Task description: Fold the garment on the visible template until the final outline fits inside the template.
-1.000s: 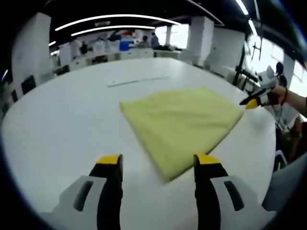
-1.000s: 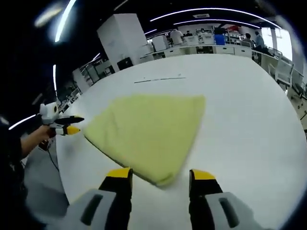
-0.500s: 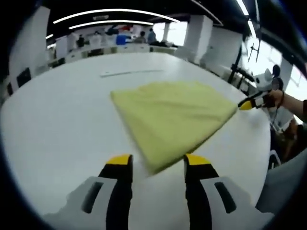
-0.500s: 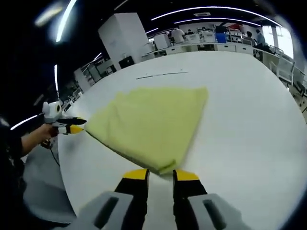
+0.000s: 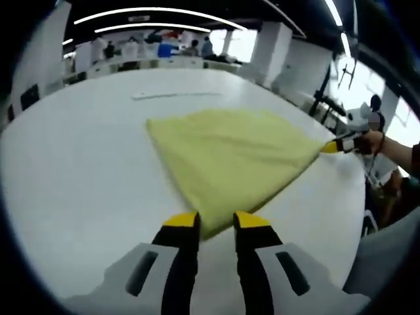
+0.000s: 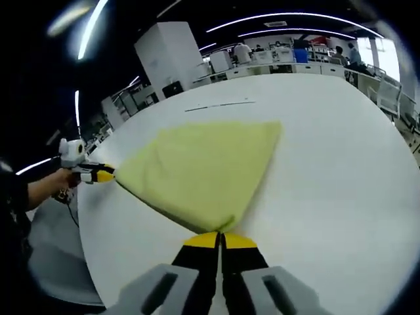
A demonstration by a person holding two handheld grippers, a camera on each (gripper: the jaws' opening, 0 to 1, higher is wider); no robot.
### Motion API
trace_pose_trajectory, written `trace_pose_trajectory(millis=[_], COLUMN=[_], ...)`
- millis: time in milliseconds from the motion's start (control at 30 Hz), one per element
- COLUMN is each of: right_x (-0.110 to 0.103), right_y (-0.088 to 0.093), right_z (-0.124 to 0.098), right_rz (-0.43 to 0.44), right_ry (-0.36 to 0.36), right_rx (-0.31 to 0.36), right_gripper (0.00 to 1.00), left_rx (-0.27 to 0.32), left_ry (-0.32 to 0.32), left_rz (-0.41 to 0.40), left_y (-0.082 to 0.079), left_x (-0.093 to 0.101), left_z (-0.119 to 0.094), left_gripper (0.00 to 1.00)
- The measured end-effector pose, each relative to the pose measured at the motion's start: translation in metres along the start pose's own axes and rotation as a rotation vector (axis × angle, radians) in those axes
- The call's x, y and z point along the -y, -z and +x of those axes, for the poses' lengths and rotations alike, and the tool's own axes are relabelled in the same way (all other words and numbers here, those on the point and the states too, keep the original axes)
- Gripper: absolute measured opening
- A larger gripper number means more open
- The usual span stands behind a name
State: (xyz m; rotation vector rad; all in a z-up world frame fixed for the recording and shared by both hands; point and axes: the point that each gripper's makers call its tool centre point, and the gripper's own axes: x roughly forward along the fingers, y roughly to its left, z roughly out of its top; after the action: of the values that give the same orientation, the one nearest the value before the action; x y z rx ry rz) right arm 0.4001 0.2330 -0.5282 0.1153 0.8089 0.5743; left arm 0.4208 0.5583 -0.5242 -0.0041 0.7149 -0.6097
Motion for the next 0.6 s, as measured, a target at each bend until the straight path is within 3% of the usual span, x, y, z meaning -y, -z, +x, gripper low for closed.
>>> trace_pose_trajectory(millis=[267, 600], right_x=[0.002, 0.007], right_y=[-0.003, -0.011], right_z=[-0.007, -0.021], right_rz=[-0.019, -0.051], right_ry=[0.006, 0.033], right_rx=[0.003, 0.01], right_gripper=[0.0, 0.0], left_rx=[-0.008, -0.015], left_ry=[-0.004, -0.008], left_rz=[-0.023, -0.013], left_y=[0.005, 0.004], left_x=[-0.002, -0.004], left_z=[-0.001, -0.001], left_gripper=[0.03, 0.01])
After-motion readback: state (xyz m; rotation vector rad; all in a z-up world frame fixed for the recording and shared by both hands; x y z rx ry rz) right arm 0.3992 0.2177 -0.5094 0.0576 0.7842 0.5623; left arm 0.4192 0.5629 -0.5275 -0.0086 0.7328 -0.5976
